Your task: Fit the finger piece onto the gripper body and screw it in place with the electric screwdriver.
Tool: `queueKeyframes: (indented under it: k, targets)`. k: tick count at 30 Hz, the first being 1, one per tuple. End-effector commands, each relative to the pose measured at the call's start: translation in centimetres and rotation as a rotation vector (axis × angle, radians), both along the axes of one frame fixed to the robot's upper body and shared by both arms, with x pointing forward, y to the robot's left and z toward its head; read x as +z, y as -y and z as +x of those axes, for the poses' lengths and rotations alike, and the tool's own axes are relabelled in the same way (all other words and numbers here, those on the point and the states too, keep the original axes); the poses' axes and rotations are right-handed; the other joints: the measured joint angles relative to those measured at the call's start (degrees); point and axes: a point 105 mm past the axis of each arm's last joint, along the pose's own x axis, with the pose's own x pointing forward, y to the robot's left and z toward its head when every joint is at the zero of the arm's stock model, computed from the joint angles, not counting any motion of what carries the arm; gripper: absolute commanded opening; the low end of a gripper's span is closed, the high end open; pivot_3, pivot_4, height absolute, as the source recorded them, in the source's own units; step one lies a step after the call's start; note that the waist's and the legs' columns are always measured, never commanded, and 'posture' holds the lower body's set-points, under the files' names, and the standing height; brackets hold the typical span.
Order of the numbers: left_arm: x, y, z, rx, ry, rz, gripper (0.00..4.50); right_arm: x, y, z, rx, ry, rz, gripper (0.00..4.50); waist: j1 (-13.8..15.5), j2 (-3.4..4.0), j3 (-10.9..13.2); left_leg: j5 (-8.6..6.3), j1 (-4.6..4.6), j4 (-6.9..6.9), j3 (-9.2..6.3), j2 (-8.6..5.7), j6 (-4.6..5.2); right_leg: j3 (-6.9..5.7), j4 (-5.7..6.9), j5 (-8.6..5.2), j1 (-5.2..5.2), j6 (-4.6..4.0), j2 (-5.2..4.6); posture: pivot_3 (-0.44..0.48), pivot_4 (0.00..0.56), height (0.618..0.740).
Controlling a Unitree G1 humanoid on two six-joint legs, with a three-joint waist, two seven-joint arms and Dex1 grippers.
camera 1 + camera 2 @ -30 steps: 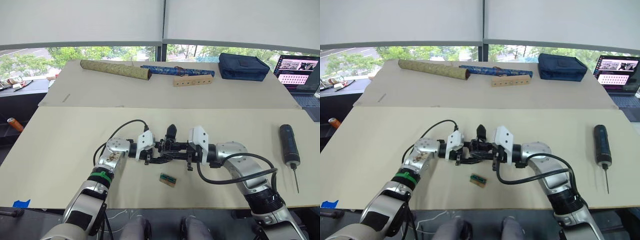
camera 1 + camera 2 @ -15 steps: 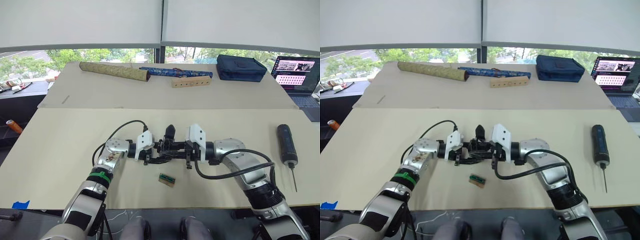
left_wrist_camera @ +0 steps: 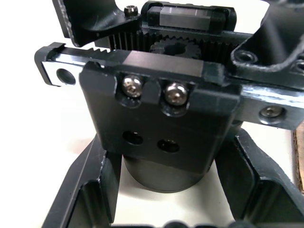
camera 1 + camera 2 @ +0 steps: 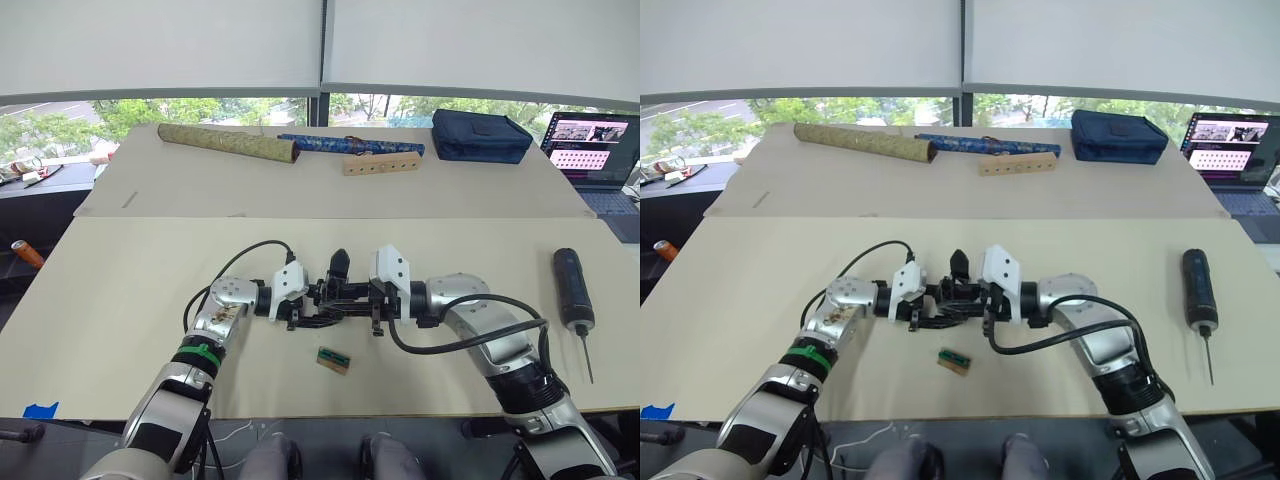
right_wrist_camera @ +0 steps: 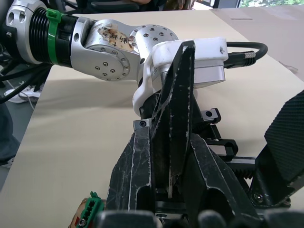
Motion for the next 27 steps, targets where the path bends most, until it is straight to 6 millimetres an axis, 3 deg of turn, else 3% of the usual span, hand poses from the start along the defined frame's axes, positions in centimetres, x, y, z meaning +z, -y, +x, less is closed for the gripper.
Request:
queueKeyframes:
  k: [1, 2, 3, 12, 14, 18, 19, 27]
  targets:
    - [-2.8, -0.6, -1.3, -0.020, -0.092, 0.089, 2.31, -0.5, 0.5, 0.1, -0.007, -0.035, -0.004, 0.39, 0.0, 0.00, 0.0, 0.00, 0.00, -0.01, 0.00, 0.00, 0.00, 0.00, 0.00, 0.00, 0.00, 0.00, 0.00, 0.000, 0.150, 0.740]
    - [-2.8, -0.7, -1.2, -0.015, -0.092, 0.089, 2.31, 0.3, 0.4, 0.0, 0.011, -0.009, 0.027, 0.39, 0.0, 0.00, 0.0, 0.00, -0.01, -0.01, 0.00, 0.00, 0.00, 0.00, 0.00, 0.00, 0.00, 0.00, 0.00, 0.000, 0.150, 0.740]
    - [-2.8, -0.7, -1.1, -0.012, -0.093, 0.089, 2.31, 0.9, 0.3, -0.1, 0.024, 0.009, 0.047, 1.44, 0.0, 0.00, 0.0, 0.00, -0.02, -0.01, 0.00, -0.01, 0.00, 0.00, 0.00, 0.00, -0.01, 0.00, 0.00, 0.000, 0.150, 0.740]
    - [-2.9, -1.1, -0.7, 0.016, -0.094, 0.102, 2.31, 2.2, 0.7, 0.1, 0.021, 0.062, 0.109, 4.43, 0.0, 0.00, 0.0, 0.00, -0.10, -0.02, 0.01, -0.01, 0.00, -0.01, 0.01, 0.00, -0.05, 0.00, 0.00, 0.000, 0.150, 0.740]
    - [-2.9, -1.2, -0.4, 0.032, -0.091, 0.098, 2.31, 2.5, 0.7, -0.1, 0.032, 0.069, 0.121, 4.48, 0.0, 0.00, 0.0, 0.00, -0.09, -0.01, 0.00, -0.01, 0.00, -0.01, 0.00, 0.00, -0.05, 0.00, 0.00, 0.000, 0.150, 0.740]
    - [-2.8, -1.1, 0.1, 0.077, -0.096, 0.080, 4.27, 3.7, 0.8, -0.5, 0.067, 0.103, 0.181, 4.50, 0.1, 0.00, 0.0, -0.01, -0.06, -0.01, 0.00, -0.01, 0.02, 0.02, -0.03, 0.00, -0.05, 0.00, -0.01, 0.000, 0.150, 0.740]
    - [-2.8, -1.2, 0.2, 0.085, -0.084, 0.083, 4.48, 3.9, 0.9, -0.7, 0.079, 0.108, 0.195, 4.50, 0.1, 0.00, 0.0, -0.01, -0.06, -0.01, 0.00, -0.01, 0.02, 0.02, -0.03, 0.00, -0.05, 0.00, -0.01, 0.000, 0.150, 0.740]
    - [-2.9, -3.4, -0.3, 0.121, -0.083, 0.069, 4.48, 6.0, 2.6, -1.5, 0.096, 0.170, 0.284, 4.50, -0.1, 0.00, 0.0, -0.02, 0.00, -0.02, -0.01, 0.02, 0.03, 0.02, 0.01, 0.00, -0.06, -0.02, -0.04, 0.000, 0.150, 0.740]
